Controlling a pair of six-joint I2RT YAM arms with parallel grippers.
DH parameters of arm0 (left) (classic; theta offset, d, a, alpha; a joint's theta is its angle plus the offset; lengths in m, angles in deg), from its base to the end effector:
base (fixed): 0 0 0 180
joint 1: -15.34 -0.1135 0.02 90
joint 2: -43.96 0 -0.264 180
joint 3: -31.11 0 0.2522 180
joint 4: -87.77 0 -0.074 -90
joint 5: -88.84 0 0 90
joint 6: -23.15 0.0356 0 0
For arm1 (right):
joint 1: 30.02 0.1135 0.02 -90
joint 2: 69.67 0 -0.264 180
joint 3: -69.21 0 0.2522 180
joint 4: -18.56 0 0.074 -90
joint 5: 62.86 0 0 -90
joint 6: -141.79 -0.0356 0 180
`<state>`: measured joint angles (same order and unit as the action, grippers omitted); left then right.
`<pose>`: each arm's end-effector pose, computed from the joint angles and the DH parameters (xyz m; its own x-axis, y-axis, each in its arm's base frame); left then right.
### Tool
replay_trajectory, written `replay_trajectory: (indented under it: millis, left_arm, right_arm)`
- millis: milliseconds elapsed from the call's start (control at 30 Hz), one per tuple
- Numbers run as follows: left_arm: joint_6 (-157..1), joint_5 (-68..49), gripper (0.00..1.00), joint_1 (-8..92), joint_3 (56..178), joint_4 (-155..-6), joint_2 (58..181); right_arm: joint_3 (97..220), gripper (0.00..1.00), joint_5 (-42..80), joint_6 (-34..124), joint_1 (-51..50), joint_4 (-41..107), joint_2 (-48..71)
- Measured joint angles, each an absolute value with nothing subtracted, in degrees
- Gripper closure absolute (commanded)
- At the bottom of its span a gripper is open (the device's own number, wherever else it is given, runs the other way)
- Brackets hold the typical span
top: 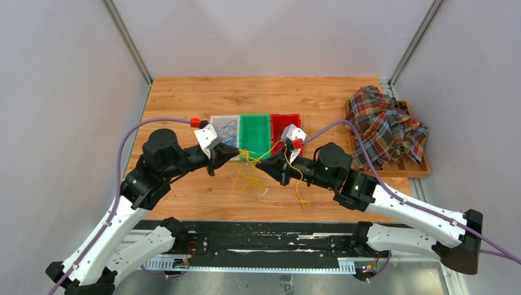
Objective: Untangle the cables
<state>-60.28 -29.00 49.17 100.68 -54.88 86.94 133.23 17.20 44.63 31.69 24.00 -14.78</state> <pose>0.1203 -0.1007 0.3867 -0.0541 0.1581 -0.9859 0.8854 0.4641 0.0258 0.1017 0.2019 0.3765 -0.0880 0.0955 -0.9915 -0.9454 0.3056 0.1134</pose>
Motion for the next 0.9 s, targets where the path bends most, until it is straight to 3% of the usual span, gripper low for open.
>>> replay_trajectory:
  millis: [400, 900]
  left_arm:
    - [-55.6, -27.4, 0.99, 49.2, 103.9, -56.5, 85.4]
    - [-46.4, -14.3, 0.99, 49.2, 108.1, -62.7, 83.6]
  right_arm:
    - [128.8, 0.99, 19.7, 42.2, 31.6, 23.7, -15.4]
    - [126.5, 0.99, 21.4, 41.9, 31.4, 24.9, -18.3]
